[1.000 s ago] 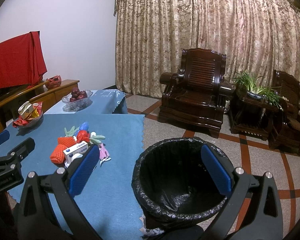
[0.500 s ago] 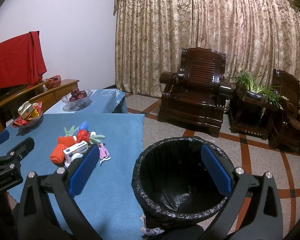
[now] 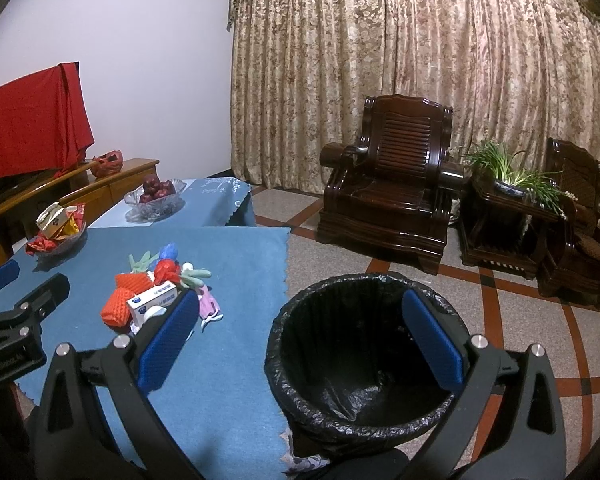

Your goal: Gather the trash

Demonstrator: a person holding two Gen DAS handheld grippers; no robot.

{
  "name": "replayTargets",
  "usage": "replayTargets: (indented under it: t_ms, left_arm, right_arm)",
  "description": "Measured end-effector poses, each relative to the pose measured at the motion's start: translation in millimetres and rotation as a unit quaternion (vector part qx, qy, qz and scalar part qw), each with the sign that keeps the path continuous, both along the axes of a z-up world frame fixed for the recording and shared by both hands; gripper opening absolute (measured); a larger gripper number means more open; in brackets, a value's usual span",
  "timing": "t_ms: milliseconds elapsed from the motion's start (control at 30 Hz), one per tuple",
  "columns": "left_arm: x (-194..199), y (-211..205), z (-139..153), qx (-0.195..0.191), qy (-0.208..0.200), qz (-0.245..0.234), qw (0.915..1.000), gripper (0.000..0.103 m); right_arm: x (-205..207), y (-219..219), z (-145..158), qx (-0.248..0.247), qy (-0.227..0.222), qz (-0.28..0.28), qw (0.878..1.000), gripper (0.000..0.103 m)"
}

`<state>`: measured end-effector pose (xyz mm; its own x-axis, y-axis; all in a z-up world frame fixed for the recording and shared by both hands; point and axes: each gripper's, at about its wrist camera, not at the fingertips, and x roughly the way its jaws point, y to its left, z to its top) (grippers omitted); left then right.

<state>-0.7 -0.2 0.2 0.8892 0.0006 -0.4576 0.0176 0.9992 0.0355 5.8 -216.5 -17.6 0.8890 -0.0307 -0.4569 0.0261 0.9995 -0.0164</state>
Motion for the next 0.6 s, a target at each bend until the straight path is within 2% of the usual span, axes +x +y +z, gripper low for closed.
replayTargets:
  t_ms: [600]
  left_arm:
    - [-1.8,-2.2,7.3,-0.003,0.004,0.001,1.0000,0.097]
  right_arm:
    - [1.2,-2.8,-3.5,0.001,0.004,0.003,1.000,0.098]
